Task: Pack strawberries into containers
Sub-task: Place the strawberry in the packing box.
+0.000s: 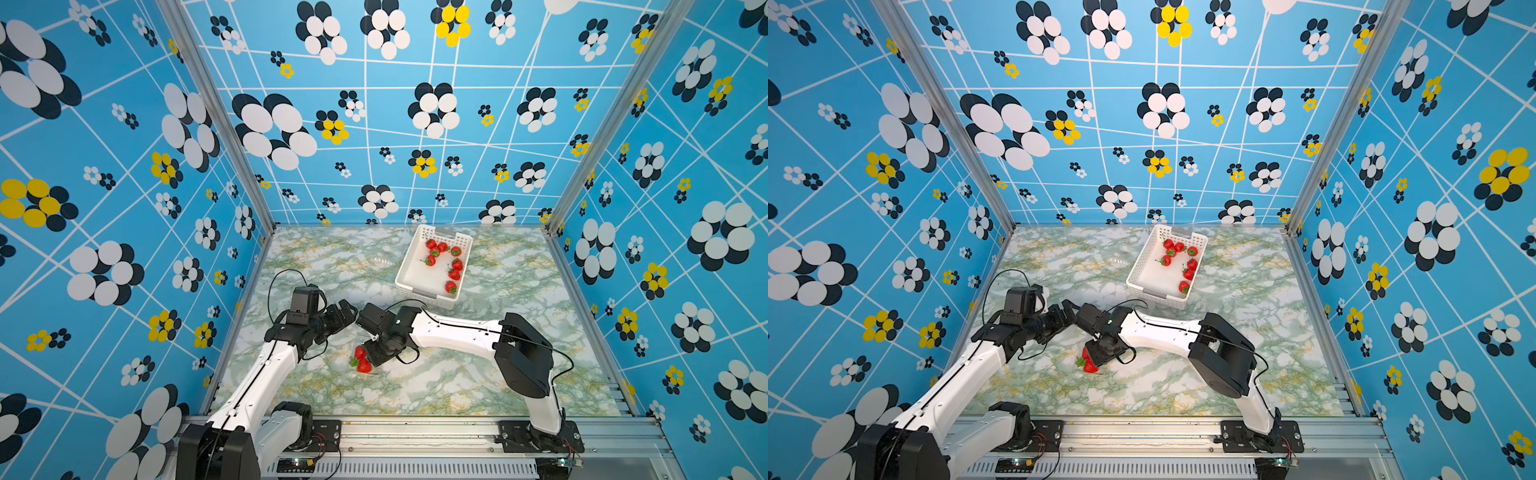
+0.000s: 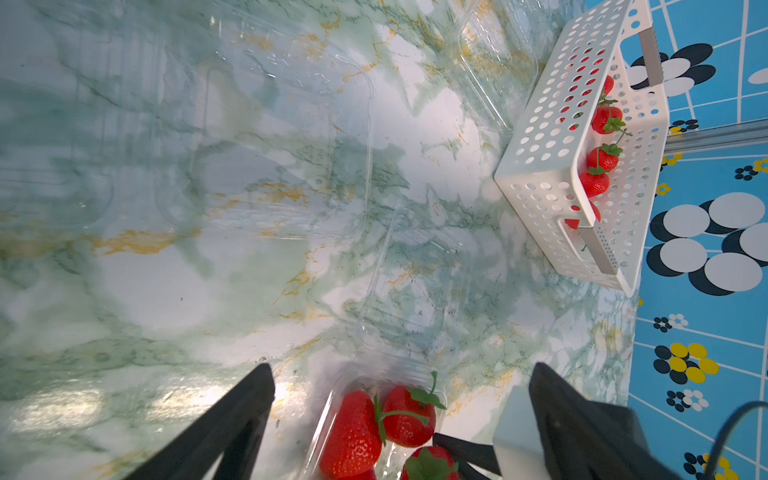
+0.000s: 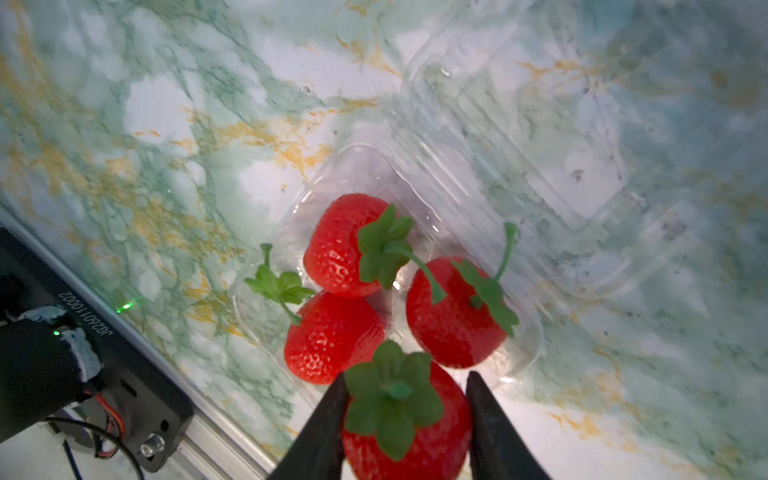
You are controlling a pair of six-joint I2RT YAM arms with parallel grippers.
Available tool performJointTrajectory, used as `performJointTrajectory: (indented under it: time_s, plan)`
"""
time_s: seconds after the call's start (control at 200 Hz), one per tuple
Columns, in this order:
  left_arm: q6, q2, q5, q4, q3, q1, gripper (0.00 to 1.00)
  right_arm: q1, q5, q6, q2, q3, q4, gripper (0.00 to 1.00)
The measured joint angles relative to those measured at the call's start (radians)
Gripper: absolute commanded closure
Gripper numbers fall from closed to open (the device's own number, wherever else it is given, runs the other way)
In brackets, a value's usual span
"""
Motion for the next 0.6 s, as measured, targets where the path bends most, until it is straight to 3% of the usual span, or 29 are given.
performJointTrajectory:
  time_s: [0.6]
  plan:
    - [-0.003,0.0,0.0,0.006,-0.014,0.01,0.02,0.005,-0.004,0.011,0.003,0.009,0.002,0.45]
